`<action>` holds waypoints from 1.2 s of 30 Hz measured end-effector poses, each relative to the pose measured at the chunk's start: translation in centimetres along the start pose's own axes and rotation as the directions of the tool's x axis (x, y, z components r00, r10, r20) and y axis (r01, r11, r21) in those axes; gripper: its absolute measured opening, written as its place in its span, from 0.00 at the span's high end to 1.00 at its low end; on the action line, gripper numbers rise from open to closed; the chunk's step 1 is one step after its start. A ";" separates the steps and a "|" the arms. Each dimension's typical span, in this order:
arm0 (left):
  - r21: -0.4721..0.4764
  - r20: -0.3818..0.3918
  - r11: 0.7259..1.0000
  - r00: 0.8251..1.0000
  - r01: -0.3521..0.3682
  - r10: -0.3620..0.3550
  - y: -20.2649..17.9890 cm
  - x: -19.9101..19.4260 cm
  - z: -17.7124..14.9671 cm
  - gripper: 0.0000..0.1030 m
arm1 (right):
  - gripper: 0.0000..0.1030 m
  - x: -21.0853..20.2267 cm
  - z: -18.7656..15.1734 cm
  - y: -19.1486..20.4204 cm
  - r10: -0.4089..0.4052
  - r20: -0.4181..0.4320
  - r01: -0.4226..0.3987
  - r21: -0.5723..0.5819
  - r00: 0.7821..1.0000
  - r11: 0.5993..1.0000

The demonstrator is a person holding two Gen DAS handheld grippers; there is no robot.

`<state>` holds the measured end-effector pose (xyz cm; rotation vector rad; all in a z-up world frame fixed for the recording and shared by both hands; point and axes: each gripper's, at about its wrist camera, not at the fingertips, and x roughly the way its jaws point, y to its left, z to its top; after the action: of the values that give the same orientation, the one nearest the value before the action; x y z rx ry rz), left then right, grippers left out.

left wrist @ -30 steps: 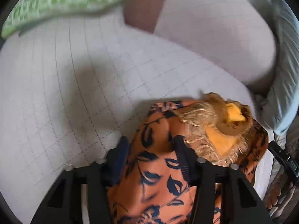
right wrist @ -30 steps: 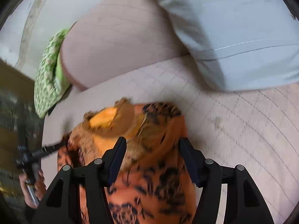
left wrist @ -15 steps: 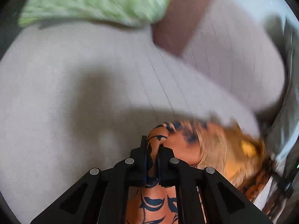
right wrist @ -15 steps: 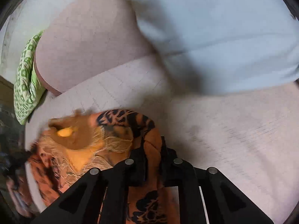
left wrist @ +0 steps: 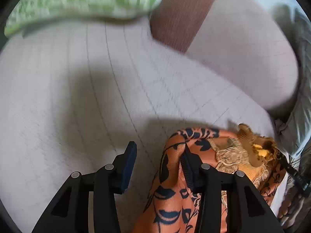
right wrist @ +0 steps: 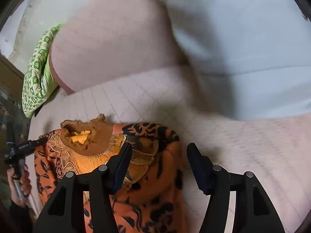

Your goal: Fold small clothes

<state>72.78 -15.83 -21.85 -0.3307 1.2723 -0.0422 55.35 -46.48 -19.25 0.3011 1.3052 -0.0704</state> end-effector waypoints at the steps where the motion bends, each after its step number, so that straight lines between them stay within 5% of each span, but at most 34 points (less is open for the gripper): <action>1: -0.016 -0.011 1.000 1.000 0.012 -0.012 0.3 0.3 0.0 0.70 | 0.58 1.1 0.3 0.4 -0.016 -0.034 0.017 0.022 0.999 1.000; 2: -0.030 -0.014 0.999 0.999 0.034 -0.034 0.4 1.0 0.1 0.84 | 0.82 1.7 0.3 0.0 -0.038 -0.058 0.040 0.030 0.998 0.999; 3: -0.029 -0.017 0.999 0.999 0.044 -0.044 0.4 1.5 0.2 0.90 | 0.87 2.2 0.2 -0.2 -0.064 -0.075 0.066 0.025 0.995 0.998; 8: 0.036 0.091 0.999 0.995 0.033 -0.036 -0.6 -2.5 -0.7 0.94 | 0.90 -2.3 -0.7 0.5 -0.040 0.024 0.040 -0.011 0.999 0.999; 12: 0.055 0.205 0.991 0.970 0.119 -0.128 0.0 -9.5 -4.1 0.94 | 0.90 -9.6 -3.8 2.1 0.023 0.138 -0.012 -0.074 0.990 0.997; 17: 0.112 0.328 0.976 0.920 0.186 -0.213 2.1 -18.7 -12.9 0.94 | 0.90 -18.6 -10.8 2.8 0.107 0.257 -0.071 -0.144 0.960 0.987; 22: 0.131 0.393 0.970 0.888 0.204 -0.240 5.1 -22.9 -23.1 0.93 | 0.90 -23.9 -21.1 2.2 0.181 0.335 -0.137 -0.152 0.925 0.979; 26: 0.107 0.361 0.970 0.900 0.220 -0.244 7.8 -22.0 -31.9 0.93 | 0.90 -23.4 -28.7 0.4 0.190 0.343 -0.172 -0.083 0.920 0.982; 31: -0.021 0.152 0.988 0.977 0.156 -0.151 11.1 -16.3 -38.3 0.93 | 0.89 -18.9 -33.9 -2.5 0.080 0.226 -0.103 0.091 0.971 0.991; 36: -0.023 0.193 0.986 0.969 0.162 -0.155 11.6 -18.2 -38.6 0.93 | 0.89 -18.7 -33.6 -1.2 0.052 0.213 -0.067 0.063 0.976 0.996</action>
<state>29.26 -9.45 -17.80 -0.4593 1.0562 -0.1196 18.55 -41.15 -9.30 0.3814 1.0830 -0.0949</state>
